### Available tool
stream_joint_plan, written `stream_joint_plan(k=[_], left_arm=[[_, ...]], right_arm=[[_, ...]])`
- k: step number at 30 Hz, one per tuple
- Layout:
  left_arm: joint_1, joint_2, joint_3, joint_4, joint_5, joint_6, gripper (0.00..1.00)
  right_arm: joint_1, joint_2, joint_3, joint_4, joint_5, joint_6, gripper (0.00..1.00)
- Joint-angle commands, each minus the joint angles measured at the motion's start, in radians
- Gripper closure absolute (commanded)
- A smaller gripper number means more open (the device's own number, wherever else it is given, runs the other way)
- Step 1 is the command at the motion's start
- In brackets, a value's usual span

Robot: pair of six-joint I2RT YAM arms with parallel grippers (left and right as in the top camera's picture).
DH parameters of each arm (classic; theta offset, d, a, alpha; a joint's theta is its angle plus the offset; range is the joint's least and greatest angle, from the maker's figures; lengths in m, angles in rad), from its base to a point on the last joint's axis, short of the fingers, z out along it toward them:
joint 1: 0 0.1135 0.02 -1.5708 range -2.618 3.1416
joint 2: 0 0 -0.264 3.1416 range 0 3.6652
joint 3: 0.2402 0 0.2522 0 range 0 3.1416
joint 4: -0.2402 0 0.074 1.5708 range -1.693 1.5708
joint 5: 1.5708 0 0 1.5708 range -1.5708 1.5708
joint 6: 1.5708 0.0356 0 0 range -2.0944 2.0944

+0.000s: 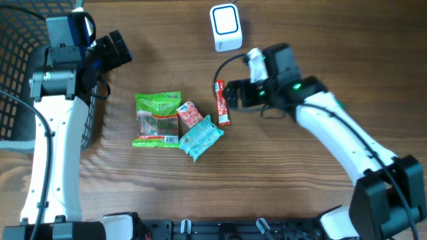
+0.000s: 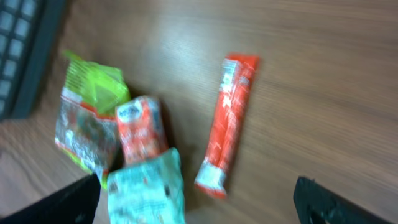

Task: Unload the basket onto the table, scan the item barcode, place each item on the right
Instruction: 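Grasp the red stick snack with the right gripper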

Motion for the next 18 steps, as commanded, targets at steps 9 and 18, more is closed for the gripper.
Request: stream_joint_plan(k=[9, 18], left_arm=[[0.003, -0.007, 0.008, 0.005, -0.003, 0.009, 0.00], [0.004, -0.007, 0.008, 0.005, -0.003, 0.009, 0.00]], right_arm=[[0.077, 0.203, -0.129, 0.275, 0.070, 0.170, 0.73], [0.092, 0.275, -0.129, 0.279, 0.130, 0.215, 0.72]])
